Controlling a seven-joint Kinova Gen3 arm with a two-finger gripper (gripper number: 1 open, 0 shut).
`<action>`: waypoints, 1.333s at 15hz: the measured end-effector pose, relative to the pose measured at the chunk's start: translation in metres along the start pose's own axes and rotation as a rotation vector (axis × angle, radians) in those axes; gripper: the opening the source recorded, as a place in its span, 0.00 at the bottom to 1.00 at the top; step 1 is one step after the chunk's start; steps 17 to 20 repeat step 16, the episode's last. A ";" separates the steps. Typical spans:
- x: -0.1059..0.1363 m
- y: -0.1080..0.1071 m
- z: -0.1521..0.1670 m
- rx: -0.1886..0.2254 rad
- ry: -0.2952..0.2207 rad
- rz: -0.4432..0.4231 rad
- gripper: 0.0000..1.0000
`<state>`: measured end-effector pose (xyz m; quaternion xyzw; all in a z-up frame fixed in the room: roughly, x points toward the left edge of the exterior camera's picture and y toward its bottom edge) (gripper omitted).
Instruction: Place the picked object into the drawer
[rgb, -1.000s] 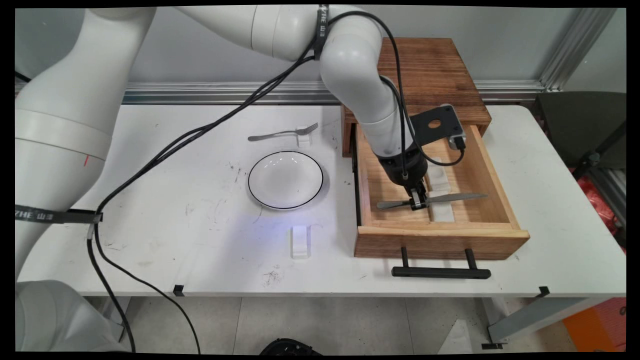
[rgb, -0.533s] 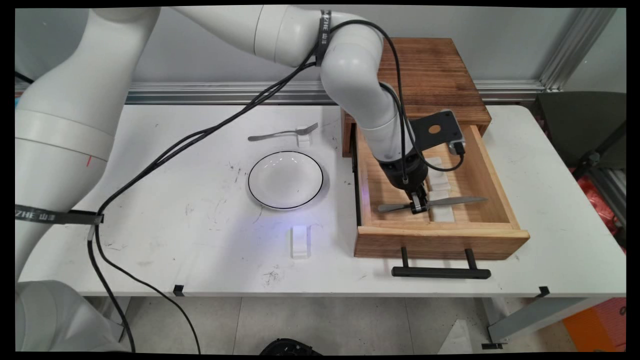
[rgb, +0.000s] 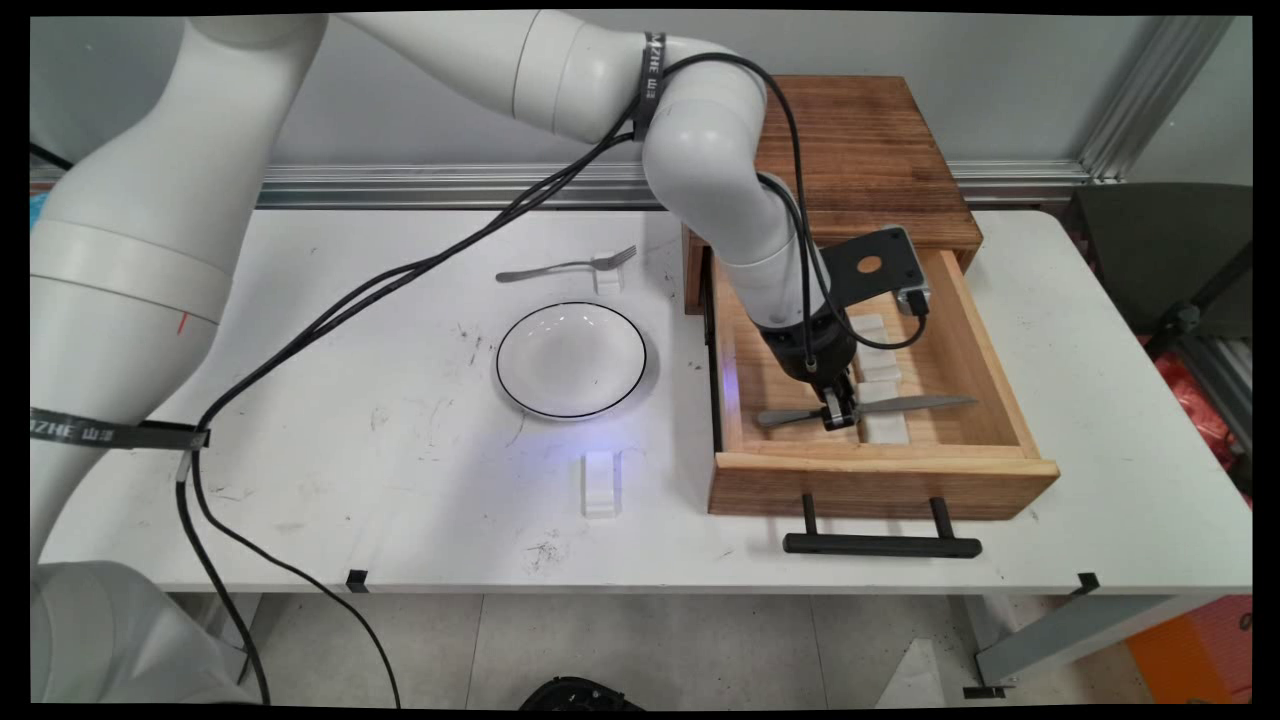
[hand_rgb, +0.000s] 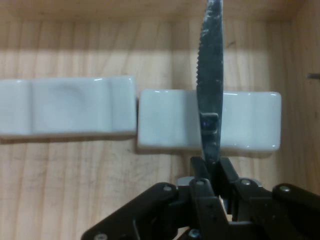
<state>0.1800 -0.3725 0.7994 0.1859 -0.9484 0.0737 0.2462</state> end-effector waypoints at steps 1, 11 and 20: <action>0.000 0.000 0.001 0.001 0.001 0.000 0.00; -0.002 0.001 0.005 -0.002 0.004 0.007 1.00; 0.002 -0.002 0.000 0.009 0.010 0.014 1.00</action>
